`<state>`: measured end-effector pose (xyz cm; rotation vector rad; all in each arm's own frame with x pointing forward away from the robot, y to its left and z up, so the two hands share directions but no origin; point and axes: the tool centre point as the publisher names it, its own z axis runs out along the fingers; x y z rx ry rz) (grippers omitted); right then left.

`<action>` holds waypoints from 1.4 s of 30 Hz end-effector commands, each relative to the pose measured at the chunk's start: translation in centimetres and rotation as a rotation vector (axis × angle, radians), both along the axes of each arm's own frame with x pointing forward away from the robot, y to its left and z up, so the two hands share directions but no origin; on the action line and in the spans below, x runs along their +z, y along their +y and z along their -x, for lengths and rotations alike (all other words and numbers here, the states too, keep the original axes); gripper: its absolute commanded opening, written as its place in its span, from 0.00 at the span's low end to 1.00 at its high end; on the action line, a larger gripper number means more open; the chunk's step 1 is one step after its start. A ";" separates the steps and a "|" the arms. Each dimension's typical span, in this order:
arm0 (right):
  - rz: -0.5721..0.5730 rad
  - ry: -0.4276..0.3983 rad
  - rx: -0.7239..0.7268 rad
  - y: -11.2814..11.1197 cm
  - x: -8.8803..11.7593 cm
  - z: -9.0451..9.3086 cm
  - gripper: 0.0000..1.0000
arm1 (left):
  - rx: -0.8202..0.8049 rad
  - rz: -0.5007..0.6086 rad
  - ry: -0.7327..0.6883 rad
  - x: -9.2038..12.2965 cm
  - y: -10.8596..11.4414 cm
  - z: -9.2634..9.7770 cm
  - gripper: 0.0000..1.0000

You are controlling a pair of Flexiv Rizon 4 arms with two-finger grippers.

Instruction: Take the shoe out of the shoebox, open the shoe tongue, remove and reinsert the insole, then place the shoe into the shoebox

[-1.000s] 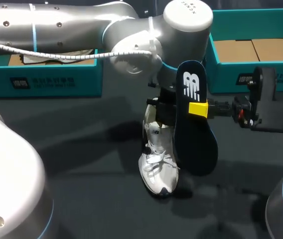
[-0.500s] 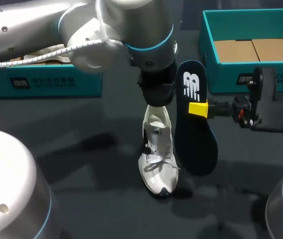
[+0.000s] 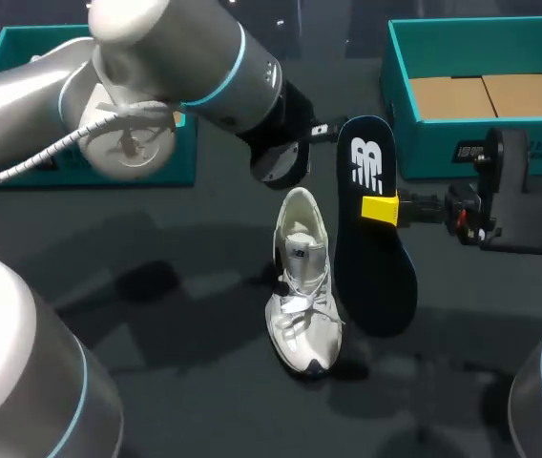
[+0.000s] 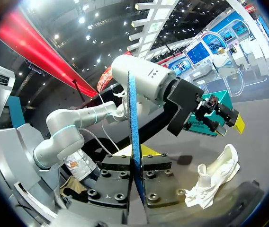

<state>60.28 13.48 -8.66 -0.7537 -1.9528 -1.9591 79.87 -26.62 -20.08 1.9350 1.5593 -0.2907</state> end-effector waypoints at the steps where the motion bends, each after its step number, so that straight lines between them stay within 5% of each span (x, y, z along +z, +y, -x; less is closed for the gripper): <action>1: 0.001 0.000 -0.005 0.0 0.0 0.3 0.00 | -0.128 0.324 0.032 0.1 1.3 -0.1 1.00; 7: 0.001 0.000 -0.005 0.0 0.0 0.3 0.00 | -0.128 0.324 0.032 0.1 1.3 -0.1 1.00; 16: 0.001 0.000 -0.005 0.0 0.0 0.3 0.00 | -0.095 0.645 0.233 0.5 0.9 -0.8 1.00; 24: 0.001 0.000 -0.005 0.0 0.0 0.3 0.00 | -0.062 0.751 0.221 2.2 1.2 -0.6 1.00; 38: -0.005 0.253 -0.027 -2.2 -2.0 -11.1 0.00 | -0.016 0.920 0.341 4.7 1.9 -2.2 1.00; 42: -0.005 0.253 -0.027 -2.2 -2.0 -11.1 0.00 | -0.016 0.920 0.341 4.7 1.9 -2.2 1.00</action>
